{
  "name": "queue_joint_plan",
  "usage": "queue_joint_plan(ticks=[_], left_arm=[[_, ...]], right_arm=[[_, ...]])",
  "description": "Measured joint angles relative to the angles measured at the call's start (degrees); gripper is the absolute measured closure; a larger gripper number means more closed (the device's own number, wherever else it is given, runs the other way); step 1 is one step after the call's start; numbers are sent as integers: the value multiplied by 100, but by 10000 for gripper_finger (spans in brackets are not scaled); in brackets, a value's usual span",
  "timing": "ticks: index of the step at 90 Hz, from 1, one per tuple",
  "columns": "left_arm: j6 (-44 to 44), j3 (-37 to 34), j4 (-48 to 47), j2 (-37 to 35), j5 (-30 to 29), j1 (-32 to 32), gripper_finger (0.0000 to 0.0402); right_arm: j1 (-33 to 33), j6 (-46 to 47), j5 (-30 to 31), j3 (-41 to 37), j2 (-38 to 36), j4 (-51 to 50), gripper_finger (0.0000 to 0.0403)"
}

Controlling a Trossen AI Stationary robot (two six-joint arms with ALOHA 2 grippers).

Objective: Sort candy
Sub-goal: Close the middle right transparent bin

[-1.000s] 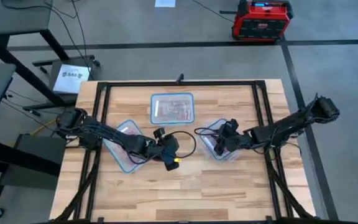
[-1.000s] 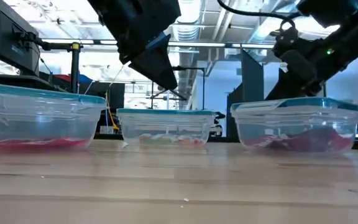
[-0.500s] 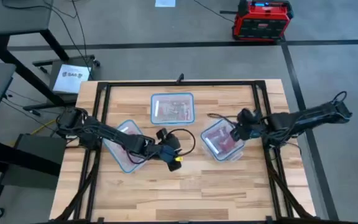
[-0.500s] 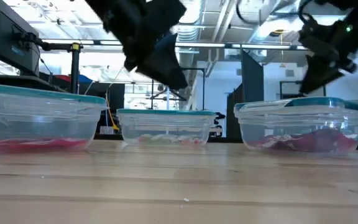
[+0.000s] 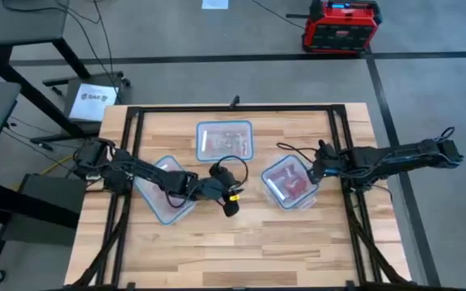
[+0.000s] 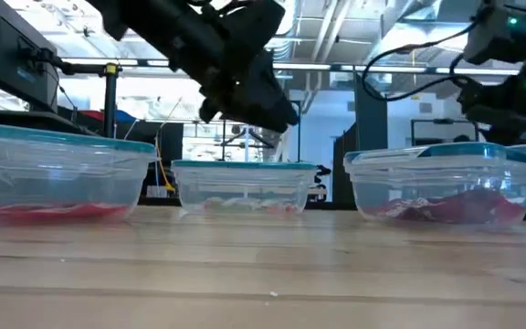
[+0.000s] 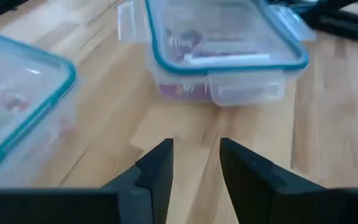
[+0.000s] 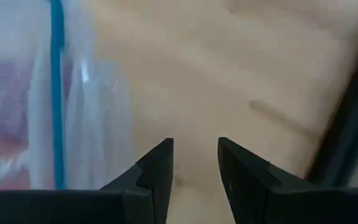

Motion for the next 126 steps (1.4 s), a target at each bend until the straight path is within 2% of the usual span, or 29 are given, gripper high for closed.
queue_joint_plan(ticks=[11,33,45,56,62,77,87,126], left_arm=[[118,0,210,0,409,255,283],[148,2,-74,0,595,445,283],[32,2,-439,0,815,418,283],[-31,2,-879,0,1063,253,283],[-29,2,-919,0,1038,174,283],[-35,2,-697,0,1011,137,283],[8,2,-555,0,1009,228,283],[446,2,-251,4,1217,629,283]], right_arm=[[149,96,-518,-208,-191,412,290],[596,431,-645,-459,-81,1977,290],[814,426,-645,-459,7,1824,290],[1155,-95,-445,-536,91,1970,290],[1314,-253,-318,-786,111,2534,290],[1387,-251,-229,-1805,266,4661,290],[1384,-537,-174,-2157,313,5657,290],[1384,-956,-94,-2212,315,5857,290]])
